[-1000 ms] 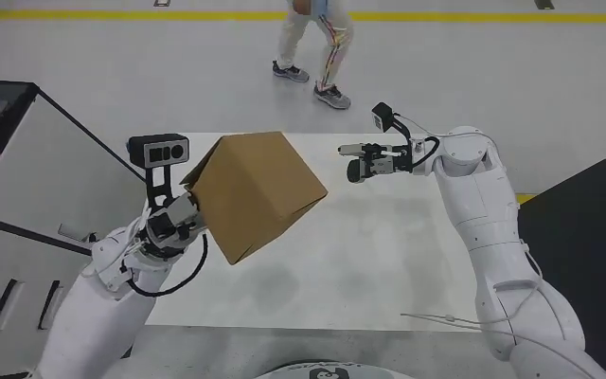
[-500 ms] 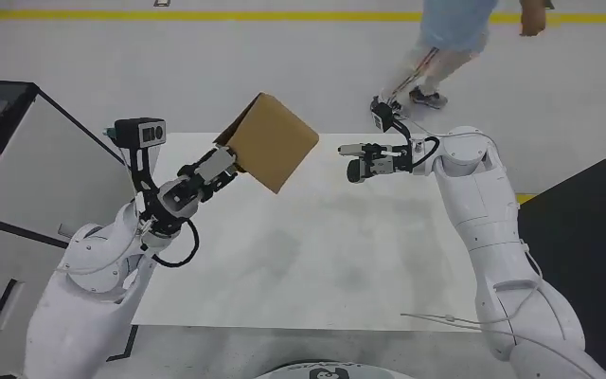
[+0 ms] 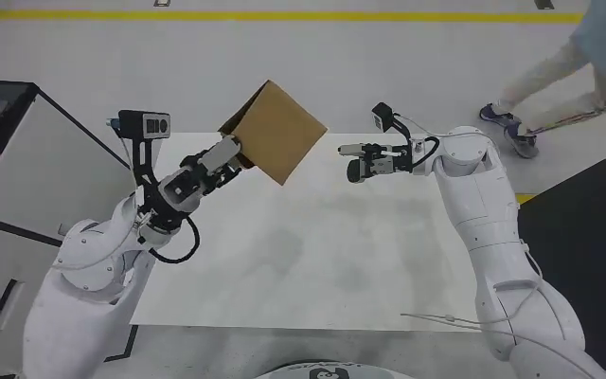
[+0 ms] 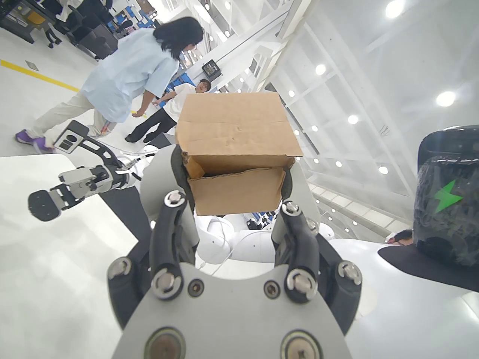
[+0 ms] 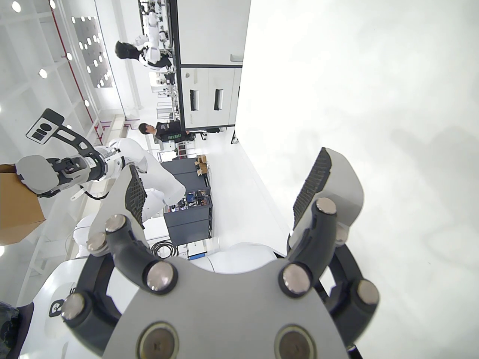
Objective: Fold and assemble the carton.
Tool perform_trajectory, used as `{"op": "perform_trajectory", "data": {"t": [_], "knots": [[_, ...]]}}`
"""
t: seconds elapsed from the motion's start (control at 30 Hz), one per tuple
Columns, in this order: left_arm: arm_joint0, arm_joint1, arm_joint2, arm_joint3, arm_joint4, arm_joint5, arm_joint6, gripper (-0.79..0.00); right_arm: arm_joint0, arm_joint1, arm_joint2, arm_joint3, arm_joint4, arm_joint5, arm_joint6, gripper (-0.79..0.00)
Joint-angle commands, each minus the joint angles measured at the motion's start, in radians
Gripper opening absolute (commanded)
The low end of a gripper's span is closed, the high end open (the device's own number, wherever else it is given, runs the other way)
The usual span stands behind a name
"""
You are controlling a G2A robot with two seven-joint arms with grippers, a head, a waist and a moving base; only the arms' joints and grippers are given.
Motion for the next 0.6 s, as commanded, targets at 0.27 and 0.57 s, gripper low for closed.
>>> {"op": "perform_trajectory", "data": {"t": [0.27, 0.57], "knots": [[0.001, -0.007, -0.022, -0.007, -0.009, 0.012, -0.006, -0.785, 0.000, 0.000, 0.000, 0.000, 0.000, 0.000, 0.000, 0.000], [-0.010, -0.004, -0.059, -0.035, 0.543, -0.123, 0.020, -0.785, 0.000, 0.000, 0.000, 0.000, 0.000, 0.000, 0.000, 0.000]]}}
